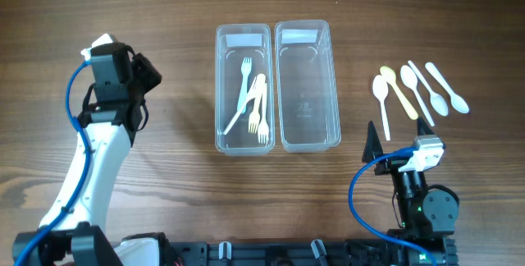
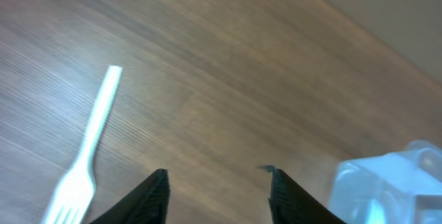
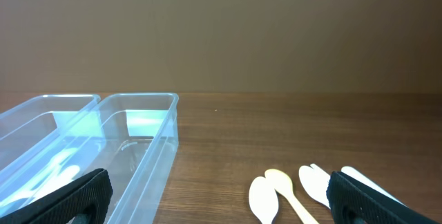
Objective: Pack container
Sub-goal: 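Move the left gripper back to the last white fork, then grasp the last white fork by its handle with the left gripper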
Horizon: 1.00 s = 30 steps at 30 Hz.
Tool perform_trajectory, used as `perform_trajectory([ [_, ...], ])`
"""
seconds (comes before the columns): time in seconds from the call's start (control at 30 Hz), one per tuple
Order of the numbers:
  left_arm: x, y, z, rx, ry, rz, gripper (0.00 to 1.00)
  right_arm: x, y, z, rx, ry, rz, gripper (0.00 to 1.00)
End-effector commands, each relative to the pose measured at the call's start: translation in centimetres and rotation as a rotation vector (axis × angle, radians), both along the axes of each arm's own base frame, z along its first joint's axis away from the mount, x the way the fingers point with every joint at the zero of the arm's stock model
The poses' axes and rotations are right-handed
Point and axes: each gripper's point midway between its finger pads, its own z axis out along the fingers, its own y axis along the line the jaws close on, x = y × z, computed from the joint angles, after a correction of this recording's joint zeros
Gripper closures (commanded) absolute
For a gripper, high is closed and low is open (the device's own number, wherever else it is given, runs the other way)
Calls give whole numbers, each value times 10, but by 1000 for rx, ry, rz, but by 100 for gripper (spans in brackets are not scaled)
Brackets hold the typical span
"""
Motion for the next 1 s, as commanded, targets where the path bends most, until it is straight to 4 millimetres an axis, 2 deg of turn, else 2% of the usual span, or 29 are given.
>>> perform_trajectory([
  [0.0,-13,17,-6,142,76,-38,55,0,0,1,-5,-6,2,0],
  [0.17,-25,39,-13,146,126,24,45,0,0,1,-5,-6,2,0],
  [0.4,-34,71,-23,150,166,91,45,0,0,1,-5,-6,2,0],
  [0.53,-31,75,-38,158,200,79,44,0,0,1,-5,-6,2,0],
  [0.73,-23,75,-76,137,263,65,41,0,0,1,-5,-6,2,0],
  [0.97,-25,78,-111,119,341,65,41,0,0,1,-5,-6,2,0],
])
